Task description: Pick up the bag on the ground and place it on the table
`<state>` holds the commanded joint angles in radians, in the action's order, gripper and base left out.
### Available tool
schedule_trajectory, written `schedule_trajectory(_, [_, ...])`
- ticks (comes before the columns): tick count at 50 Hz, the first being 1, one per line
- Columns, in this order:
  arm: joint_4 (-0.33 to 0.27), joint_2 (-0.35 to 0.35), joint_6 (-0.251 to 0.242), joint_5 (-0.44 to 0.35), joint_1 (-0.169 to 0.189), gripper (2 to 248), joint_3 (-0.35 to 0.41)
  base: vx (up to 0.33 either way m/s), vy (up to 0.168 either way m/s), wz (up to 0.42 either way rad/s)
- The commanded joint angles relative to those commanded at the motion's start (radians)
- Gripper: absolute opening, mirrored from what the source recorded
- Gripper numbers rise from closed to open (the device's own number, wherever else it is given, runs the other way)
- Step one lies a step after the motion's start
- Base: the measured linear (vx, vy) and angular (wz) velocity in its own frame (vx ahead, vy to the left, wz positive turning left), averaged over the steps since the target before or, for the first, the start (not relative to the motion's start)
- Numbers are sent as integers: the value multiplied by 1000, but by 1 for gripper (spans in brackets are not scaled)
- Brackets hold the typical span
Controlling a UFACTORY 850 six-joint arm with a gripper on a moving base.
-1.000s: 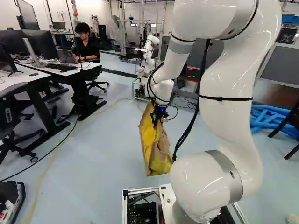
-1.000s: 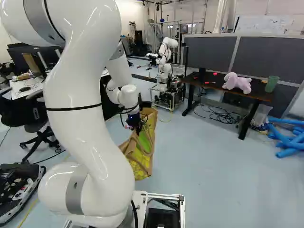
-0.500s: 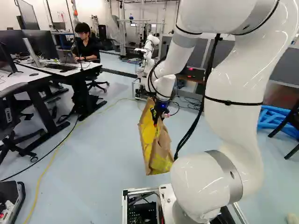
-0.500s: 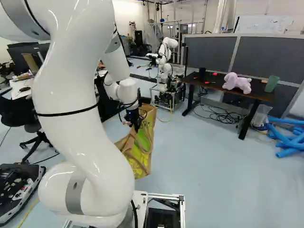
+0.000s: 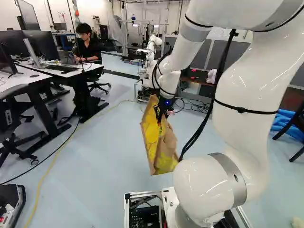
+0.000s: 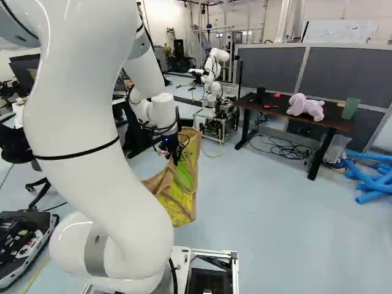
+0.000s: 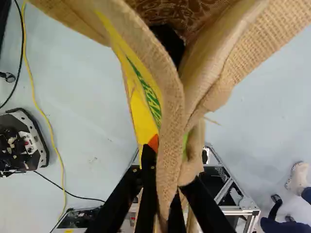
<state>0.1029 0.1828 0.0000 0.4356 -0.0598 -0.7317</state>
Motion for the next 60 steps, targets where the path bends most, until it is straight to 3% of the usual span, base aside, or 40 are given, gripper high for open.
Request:
schedule_trajectory(16, [-45,-56,0,50,1,21,1,0,0,0])
schedule_trajectory(60, [-49,-175,0,258,26,21,-39,0,0,0])
